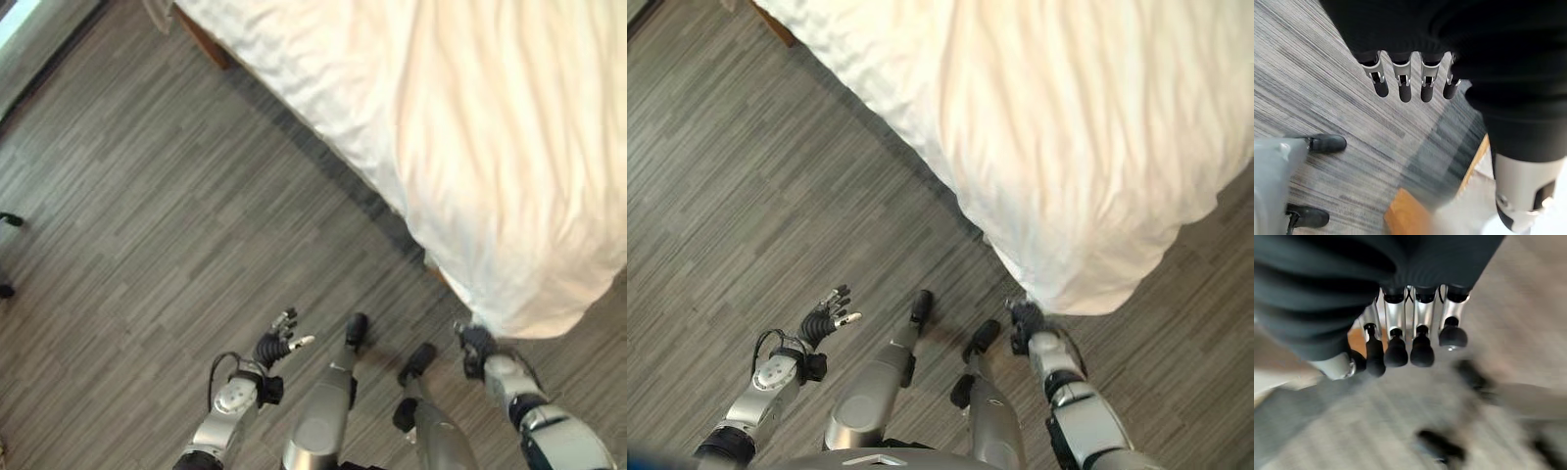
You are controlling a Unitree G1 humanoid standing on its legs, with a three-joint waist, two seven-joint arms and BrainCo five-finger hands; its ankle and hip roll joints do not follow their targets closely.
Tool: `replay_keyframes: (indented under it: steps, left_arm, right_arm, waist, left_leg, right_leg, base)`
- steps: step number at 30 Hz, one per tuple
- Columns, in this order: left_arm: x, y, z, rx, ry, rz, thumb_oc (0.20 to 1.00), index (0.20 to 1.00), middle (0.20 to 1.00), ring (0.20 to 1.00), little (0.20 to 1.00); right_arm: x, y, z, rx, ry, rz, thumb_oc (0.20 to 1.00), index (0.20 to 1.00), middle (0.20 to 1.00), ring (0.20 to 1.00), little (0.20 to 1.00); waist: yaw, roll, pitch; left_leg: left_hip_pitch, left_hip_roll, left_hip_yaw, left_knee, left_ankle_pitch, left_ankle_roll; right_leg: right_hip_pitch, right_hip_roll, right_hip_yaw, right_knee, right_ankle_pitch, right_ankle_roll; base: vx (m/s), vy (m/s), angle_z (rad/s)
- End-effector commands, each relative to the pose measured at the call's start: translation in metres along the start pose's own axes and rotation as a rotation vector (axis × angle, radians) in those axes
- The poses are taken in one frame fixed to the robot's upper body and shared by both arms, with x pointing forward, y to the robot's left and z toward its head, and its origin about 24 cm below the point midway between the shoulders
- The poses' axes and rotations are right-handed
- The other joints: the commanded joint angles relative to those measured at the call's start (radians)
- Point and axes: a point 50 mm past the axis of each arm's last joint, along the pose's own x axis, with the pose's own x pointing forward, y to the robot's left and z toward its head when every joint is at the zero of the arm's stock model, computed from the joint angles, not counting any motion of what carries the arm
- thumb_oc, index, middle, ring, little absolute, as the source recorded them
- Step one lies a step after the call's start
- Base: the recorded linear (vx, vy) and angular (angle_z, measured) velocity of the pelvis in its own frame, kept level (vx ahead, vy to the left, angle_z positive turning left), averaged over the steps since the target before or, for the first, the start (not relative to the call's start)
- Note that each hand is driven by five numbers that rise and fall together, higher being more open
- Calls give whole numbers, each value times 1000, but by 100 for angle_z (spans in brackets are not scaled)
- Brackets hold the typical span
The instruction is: Making the bed.
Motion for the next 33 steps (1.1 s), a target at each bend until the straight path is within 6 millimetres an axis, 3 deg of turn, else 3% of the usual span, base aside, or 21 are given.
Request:
replay_keyframes:
  steps: [1,3,6,8,9,10,11,12,13,14,16,17,18,20,21,23,25,26,28,31,33]
  left_arm:
    - [-1,-11,4,-21,-44,-20,1000,1000,1000,1000,1000]
    - [-1,-10,5,-19,-43,-20,1000,1000,1000,1000,1000]
    - [0,-7,4,-17,-40,-11,1000,1000,1000,1000,1000]
    - [-1,-3,4,-10,-35,-2,1000,1000,1000,1000,1000]
    - [-1,3,3,-6,-28,14,1000,1000,1000,1000,1000]
    - [-1,2,3,-6,-29,13,1000,1000,1000,1000,1000]
    - [-1,5,4,-4,-29,18,1000,1000,1000,1000,1000]
    - [0,5,4,-4,-29,16,1000,1000,1000,1000,1000]
    - [-1,6,4,-6,-27,17,1000,1000,1000,1000,1000]
    - [-2,4,5,-6,-30,12,1000,1000,1000,1000,1000]
    - [-1,3,5,0,-32,12,1000,1000,1000,1000,1000]
    - [0,2,5,3,-33,7,1000,1000,1000,1000,1000]
    - [3,-5,6,13,-41,-19,1000,1000,1000,1000,1000]
    - [3,-5,7,13,-41,-19,1000,1000,1000,1000,1000]
    - [4,-10,9,14,-47,-49,1000,1000,1000,1000,1000]
    - [4,-12,8,11,-45,-64,1000,1000,1000,1000,1000]
    - [2,-14,6,11,-37,-86,1000,1000,1000,1000,1000]
    - [-2,-15,2,10,-22,-94,1000,1000,1000,1000,1000]
    - [-3,-15,1,7,-19,-97,1000,1000,1000,1000,1000]
    - [-5,-15,-1,3,-15,-99,1000,1000,1000,1000,1000]
    - [-5,-17,0,2,-20,-108,1000,1000,1000,1000,1000]
  right_arm:
    - [-8,-14,-32,-45,108,-15,200,200,200,200,200]
    - [-17,-27,-56,-15,176,-58,200,200,200,200,200]
    - [-22,-42,-67,29,199,-111,200,200,200,200,200]
    - [-29,-69,-73,164,202,-234,200,200,200,200,200]
    - [-36,-100,-71,327,148,-376,200,200,200,200,200]
    - [-36,-100,-71,327,147,-377,200,200,200,200,200]
    - [-43,-123,-69,414,110,-470,200,200,200,200,200]
    - [-43,-123,-69,414,110,-471,200,200,200,200,200]
    - [-49,-153,-50,540,-24,-576,200,200,200,200,200]
    - [-52,-162,-41,559,-88,-604,200,200,200,200,200]
    - [-59,-178,-1,509,-293,-616,200,200,200,200,200]
    - [-62,-180,20,474,-387,-591,200,200,200,200,200]
    - [-68,-180,59,488,-569,-557,200,200,200,200,200]
    - [-68,-180,59,489,-569,-558,200,200,200,200,200]
    - [-70,-167,101,474,-730,-448,200,200,200,200,200]
    - [-69,-165,109,471,-743,-434,200,200,200,200,200]
    - [-66,-150,136,429,-800,-350,200,200,200,200,200]
    - [-65,-131,163,381,-859,-267,200,200,200,200,200]
    - [-64,-123,173,363,-874,-240,200,200,200,200,200]
    - [-57,-89,203,313,-894,-126,200,200,200,200,200]
    - [-54,-87,211,305,-887,-118,200,200,200,200,200]
  waist:
    - [-24,-10,-18]
    - [-58,-12,-21]
    - [-79,-16,-28]
    - [-102,-21,-39]
    - [-129,-29,-52]
    - [-128,-28,-53]
    - [-143,-34,-63]
    - [-142,-33,-63]
    - [-164,-36,-79]
    - [-171,-37,-87]
    - [-190,-39,-97]
    - [-194,-41,-99]
    - [-198,-39,-103]
    - [-198,-39,-105]
    - [-192,-30,-106]
    - [-187,-26,-106]
    - [-175,-18,-103]
    - [-153,-3,-95]
    - [-147,4,-95]
    - [-117,30,-86]
    - [-109,37,-83]
  left_leg:
    - [-31,-53,3,-19,48,36]
    - [-13,-50,17,-19,44,35]
    - [-2,-49,27,-19,40,34]
    - [9,-48,39,-19,33,33]
    - [21,-46,51,-19,26,31]
    - [18,-46,51,-19,29,31]
    - [29,-45,56,-19,21,31]
    - [26,-45,56,-19,24,31]
    - [40,-46,64,-19,13,31]
    - [41,-46,67,-19,14,31]
    - [50,-48,77,-19,9,33]
    - [55,-48,82,-19,5,33]
    - [59,-48,90,-19,2,34]
    - [54,-48,90,-19,7,34]
    - [51,-52,92,-19,7,34]
    - [50,-53,93,-19,7,33]
    - [48,-54,94,-19,9,33]
    - [50,-57,97,-19,5,34]
    - [44,-58,96,-19,11,35]
    - [35,-63,95,-19,14,36]
    - [32,-65,94,-19,15,36]
  right_leg:
    - [9,-16,56,102,-32,44]
    - [17,-14,71,97,-33,43]
    - [24,-12,84,90,-30,43]
    - [29,-9,98,84,-27,44]
    - [38,-5,113,75,-25,45]
    - [35,-5,113,74,-22,44]
    - [44,-3,122,70,-25,46]
    - [41,-2,121,69,-22,45]
    - [53,-2,134,65,-24,48]
    - [52,-2,137,62,-20,49]
    - [54,-3,152,62,-15,52]
    - [56,-3,157,63,-17,53]
    - [57,-5,165,61,-12,54]
    - [52,-5,165,60,-8,54]
    - [49,-9,162,54,-3,54]
    - [48,-10,160,53,-2,54]
    - [46,-11,159,52,0,54]
    - [47,-14,160,54,-2,55]
    - [40,-15,160,54,2,55]
    - [30,-19,160,56,5,53]
    - [30,-19,158,55,5,53]
  base:
    - [14,27,-28]
    - [6,30,-27]
    - [0,6,-24]
    - [3,-3,-32]
    - [-4,-5,-18]
    - [16,-14,-27]
    - [6,-8,-21]
    - [27,-15,-22]
    - [-4,-8,-10]
    - [9,-11,-6]
    - [-18,5,-15]
    - [-34,1,-23]
    - [-26,-9,-17]
    - [-31,-10,-14]
    - [-20,-16,-5]
    - [-3,-2,-2]
    - [0,-11,-6]
    - [2,-12,-5]
    - [-1,2,-5]
    - [8,2,-3]
    - [11,1,2]
